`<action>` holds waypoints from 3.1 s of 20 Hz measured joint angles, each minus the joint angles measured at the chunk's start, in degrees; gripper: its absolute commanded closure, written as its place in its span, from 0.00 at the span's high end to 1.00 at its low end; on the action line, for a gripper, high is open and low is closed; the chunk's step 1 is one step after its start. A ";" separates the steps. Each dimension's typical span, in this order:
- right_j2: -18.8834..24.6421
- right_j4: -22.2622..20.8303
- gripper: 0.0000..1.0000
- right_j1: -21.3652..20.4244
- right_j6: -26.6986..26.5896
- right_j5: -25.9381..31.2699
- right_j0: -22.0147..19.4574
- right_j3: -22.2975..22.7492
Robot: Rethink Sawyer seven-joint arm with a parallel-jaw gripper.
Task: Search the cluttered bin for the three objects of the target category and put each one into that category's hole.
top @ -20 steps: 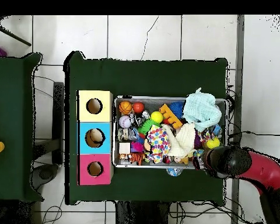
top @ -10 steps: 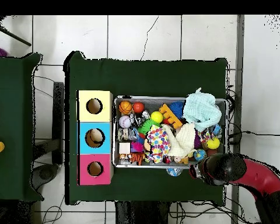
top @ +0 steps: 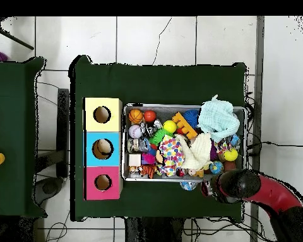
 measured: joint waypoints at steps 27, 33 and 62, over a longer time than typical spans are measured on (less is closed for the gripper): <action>-1.17 0.11 0.00 4.28 0.01 -6.79 1.03 0.62; -1.93 0.11 0.00 3.80 0.01 -10.92 1.51 2.38; -6.73 1.54 0.00 3.78 0.01 -27.66 6.45 12.11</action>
